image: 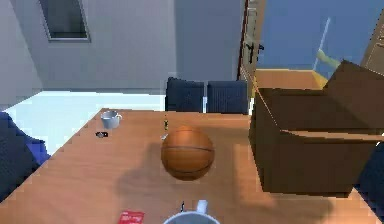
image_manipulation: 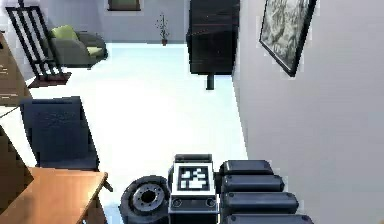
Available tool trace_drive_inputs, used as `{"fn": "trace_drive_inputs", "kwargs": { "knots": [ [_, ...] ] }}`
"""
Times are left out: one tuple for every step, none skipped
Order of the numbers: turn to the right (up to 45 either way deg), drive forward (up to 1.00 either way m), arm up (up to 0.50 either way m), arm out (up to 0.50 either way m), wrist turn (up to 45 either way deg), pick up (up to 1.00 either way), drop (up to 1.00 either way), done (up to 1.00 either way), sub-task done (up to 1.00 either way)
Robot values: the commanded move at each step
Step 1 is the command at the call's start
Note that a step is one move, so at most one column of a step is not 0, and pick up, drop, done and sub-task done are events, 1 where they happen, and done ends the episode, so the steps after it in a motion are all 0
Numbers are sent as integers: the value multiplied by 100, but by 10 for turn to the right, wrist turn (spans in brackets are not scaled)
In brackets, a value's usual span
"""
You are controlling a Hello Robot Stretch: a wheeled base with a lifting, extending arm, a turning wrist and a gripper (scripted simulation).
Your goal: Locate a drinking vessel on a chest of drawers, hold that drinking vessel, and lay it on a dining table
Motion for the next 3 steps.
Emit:
{"fn": "trace_drive_inputs", "kwargs": {
  "knots": [
    [-450, 0, 0, 0, 0, 0, 0, 0, 0],
    [-390, 0, 0, 0, 0, 0, 0, 0, 0],
    [0, 0, 0, 48, 0, 0, 0, 0, 0]
  ]
}}
